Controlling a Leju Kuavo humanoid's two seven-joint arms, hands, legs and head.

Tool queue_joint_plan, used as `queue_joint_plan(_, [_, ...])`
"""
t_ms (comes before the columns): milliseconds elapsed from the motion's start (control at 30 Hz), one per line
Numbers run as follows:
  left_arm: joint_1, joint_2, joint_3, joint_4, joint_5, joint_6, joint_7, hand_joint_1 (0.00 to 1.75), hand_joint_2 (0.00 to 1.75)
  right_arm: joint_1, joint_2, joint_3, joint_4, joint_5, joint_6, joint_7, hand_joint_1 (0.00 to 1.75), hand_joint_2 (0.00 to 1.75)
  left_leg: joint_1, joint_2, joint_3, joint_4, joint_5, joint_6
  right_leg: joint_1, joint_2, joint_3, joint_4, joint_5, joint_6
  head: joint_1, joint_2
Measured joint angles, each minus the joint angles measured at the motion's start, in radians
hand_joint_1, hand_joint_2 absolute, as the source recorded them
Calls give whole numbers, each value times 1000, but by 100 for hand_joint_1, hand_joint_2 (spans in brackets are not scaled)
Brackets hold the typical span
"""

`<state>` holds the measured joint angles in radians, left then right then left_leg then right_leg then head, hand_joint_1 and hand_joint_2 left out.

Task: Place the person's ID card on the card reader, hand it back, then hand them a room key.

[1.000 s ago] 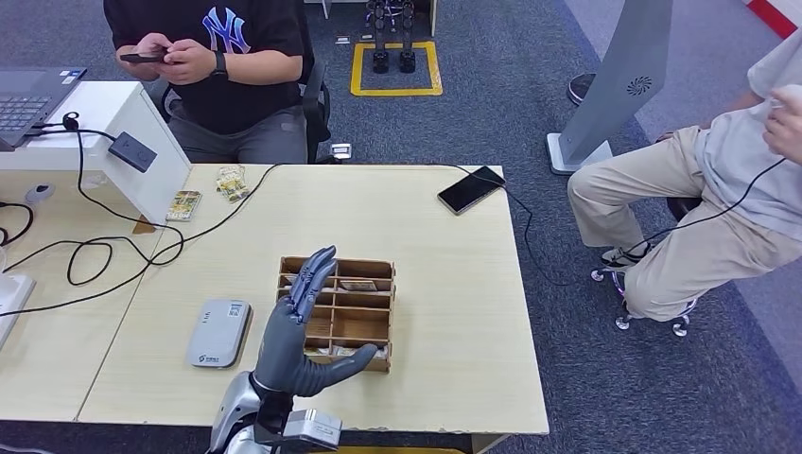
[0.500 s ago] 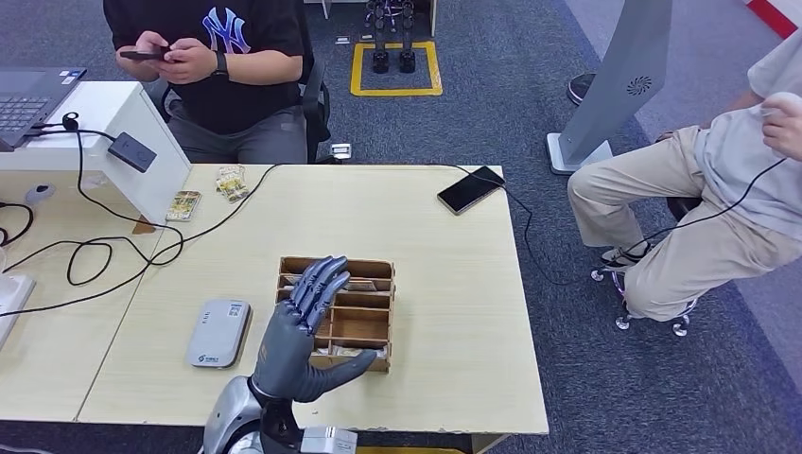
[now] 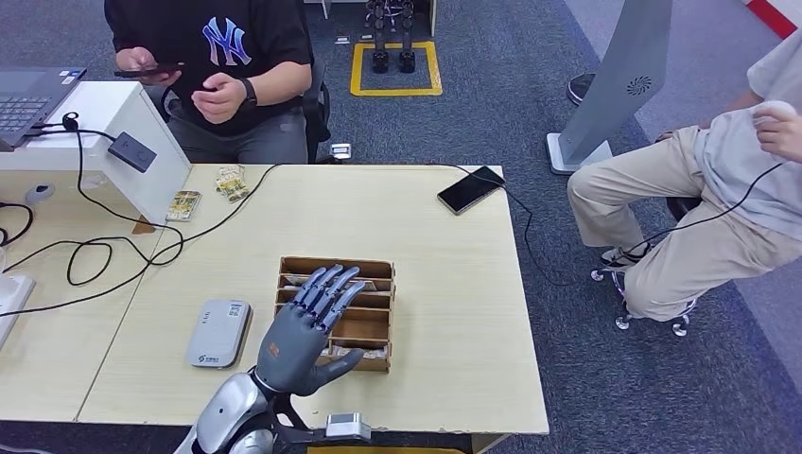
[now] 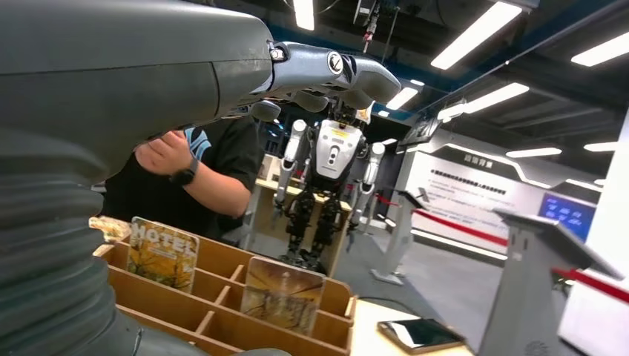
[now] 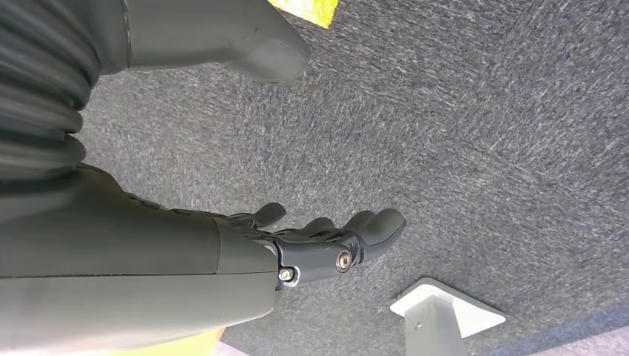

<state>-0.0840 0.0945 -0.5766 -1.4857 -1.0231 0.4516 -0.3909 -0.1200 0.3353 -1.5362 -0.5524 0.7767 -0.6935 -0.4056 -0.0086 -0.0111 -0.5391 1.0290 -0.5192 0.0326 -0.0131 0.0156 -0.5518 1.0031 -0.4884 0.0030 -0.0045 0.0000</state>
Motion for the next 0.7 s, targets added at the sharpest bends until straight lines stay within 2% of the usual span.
queue_joint_plan(133, [-17, 10, -11, 22, -47, -4, 39, 10, 175, 0, 0, 0, 0, 0, 0, 3, 0, 175, 0, 0, 0, 0, 0, 0, 0, 0, 0, 0, 0, 0, 0, 0])
queue_joint_plan(300, [-27, 18, -22, 44, -57, -7, 49, 3, 175, 0, 0, 0, 0, 1, 0, 4, 0, 175, 0, 0, 0, 0, 0, 0, 0, 0, 0, 0, 0, 0, 0, 0])
queue_joint_plan(700, [-56, 38, -58, 87, -79, -61, 79, 0, 175, 0, 0, 0, 0, 1, 0, 4, 0, 175, 0, 0, 0, 0, 0, 0, 0, 0, 0, 0, 0, 0, 0, 0])
